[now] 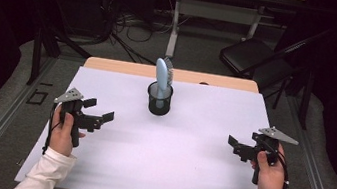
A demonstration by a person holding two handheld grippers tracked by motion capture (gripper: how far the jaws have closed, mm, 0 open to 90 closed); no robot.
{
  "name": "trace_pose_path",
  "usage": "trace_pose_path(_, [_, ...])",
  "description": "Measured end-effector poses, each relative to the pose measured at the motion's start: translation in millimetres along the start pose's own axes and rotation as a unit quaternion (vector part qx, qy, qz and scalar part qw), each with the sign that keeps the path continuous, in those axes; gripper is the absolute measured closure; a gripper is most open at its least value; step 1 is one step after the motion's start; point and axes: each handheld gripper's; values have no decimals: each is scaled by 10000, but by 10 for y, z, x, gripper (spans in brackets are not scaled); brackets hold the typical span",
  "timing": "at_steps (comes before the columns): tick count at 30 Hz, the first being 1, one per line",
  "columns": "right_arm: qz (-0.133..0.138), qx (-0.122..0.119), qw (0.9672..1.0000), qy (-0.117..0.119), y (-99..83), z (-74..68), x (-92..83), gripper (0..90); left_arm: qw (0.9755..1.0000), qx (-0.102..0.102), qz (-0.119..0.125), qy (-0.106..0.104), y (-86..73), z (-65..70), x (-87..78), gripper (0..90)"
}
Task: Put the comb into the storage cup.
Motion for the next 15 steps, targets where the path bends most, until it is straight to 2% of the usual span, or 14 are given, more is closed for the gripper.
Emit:
trace_pose_path(4, [18, 64, 9999, -80, -70, 43, 25, 45, 10000, 37, 39, 67, -48, -15, 7, 5])
trace_pose_path(10, [148, 158, 9997, -88, -134, 96, 26, 48, 9999, 49, 26, 141, -144, -38, 25, 5])
trace_pose_path(11, [102, 168, 9998, -98, -145, 106, 21, 48, 9999, 56, 19, 153, -157, -38, 28, 5])
trace_pose_path(15, [157, 259, 9995, -91, -192, 145, 38, 48, 9997, 133, -21, 186, -196, -38, 45, 5])
Point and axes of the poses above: each handheld gripper's, and its own axes: x roughly forward along the jaws, y roughly out of its top, z roughly to its right, and after that the axes turned 13 degrees about x, right-handed
